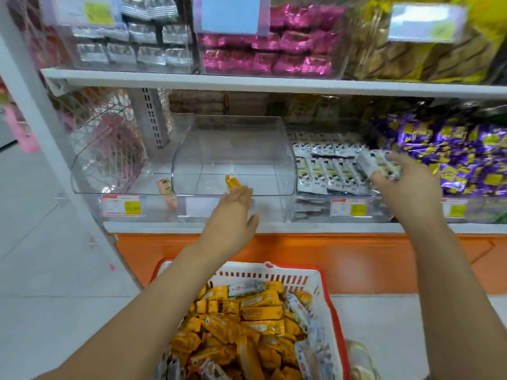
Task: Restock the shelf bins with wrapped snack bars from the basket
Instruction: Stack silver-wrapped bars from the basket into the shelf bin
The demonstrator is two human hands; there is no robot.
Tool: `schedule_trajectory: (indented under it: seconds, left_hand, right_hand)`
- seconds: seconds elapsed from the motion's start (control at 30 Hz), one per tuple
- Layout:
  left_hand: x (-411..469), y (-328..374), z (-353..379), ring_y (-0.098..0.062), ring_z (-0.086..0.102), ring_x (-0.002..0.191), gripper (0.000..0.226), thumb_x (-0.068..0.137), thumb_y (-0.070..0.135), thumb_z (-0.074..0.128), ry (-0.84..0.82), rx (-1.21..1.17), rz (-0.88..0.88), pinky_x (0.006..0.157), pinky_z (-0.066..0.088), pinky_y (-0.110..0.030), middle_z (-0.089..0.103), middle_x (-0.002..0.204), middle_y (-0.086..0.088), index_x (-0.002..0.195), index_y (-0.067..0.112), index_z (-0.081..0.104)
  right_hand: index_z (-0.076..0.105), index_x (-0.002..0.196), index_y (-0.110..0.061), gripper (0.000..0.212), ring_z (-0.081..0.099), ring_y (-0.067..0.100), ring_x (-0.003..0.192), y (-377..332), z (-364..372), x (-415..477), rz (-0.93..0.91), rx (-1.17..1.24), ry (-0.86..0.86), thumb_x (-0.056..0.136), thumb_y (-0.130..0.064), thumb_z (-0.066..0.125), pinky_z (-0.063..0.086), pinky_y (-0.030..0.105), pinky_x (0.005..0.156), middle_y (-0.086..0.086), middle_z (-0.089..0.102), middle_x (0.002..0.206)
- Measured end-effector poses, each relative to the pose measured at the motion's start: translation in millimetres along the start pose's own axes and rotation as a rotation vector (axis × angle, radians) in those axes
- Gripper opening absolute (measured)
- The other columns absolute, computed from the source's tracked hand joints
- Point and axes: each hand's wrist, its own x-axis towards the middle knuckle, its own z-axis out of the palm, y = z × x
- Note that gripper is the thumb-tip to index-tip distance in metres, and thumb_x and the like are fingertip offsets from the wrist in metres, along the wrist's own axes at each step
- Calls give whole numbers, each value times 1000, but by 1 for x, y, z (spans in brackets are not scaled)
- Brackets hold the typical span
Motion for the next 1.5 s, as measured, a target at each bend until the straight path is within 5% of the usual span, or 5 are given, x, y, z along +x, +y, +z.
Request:
schedule_trajectory:
  seconds: [0.47, 0.83, 1.13, 1.33, 1.5]
  left_hand:
    - [17, 1, 19, -15, 5, 147, 63, 100, 31, 41, -19, 104, 35, 115, 1, -23, 12, 159, -1, 152, 13, 12]
    - [15, 0, 20, -16, 4, 147, 64, 100, 30, 42, -21, 115, 55, 116, 2, -25, 11, 159, -2, 152, 12, 10]
    - [6, -2, 19, -12, -1, 147, 66, 100, 31, 43, -26, 46, 87, 115, 11, -22, 5, 160, 2, 152, 15, 6]
    - [-17, -10, 18, -14, 46, 128, 39, 99, 28, 46, 41, -108, 132, 103, 33, -21, 49, 141, 1, 135, 15, 51]
    - [-46, -40, 26, -13, 40, 50, 45, 98, 35, 44, -129, 97, 44, 52, 33, -31, 43, 54, 0, 58, 16, 42]
  right_hand:
    - [54, 135, -16, 43, 33, 38, 126, 32, 37, 53, -116, -527, -101, 96, -34, 53, 46, 44, 82, 20, 47, 136]
    - [38, 144, -10, 46, 49, 43, 120, 44, 45, 40, -109, -333, -215, 105, -30, 25, 46, 46, 84, 22, 32, 151]
    - [40, 146, -11, 46, 21, 35, 144, 54, 43, 27, -101, -108, -237, 105, -29, 29, 26, 46, 111, 18, 26, 155]
    - [57, 83, -6, 29, 53, 23, 69, 15, 38, -28, -186, 202, 105, 99, -26, 45, 38, 34, 57, 8, 58, 75]
    - [41, 62, -15, 40, 38, 13, 50, -21, 70, -101, -256, 228, -242, 97, -31, 49, 30, 30, 50, 1, 44, 55]
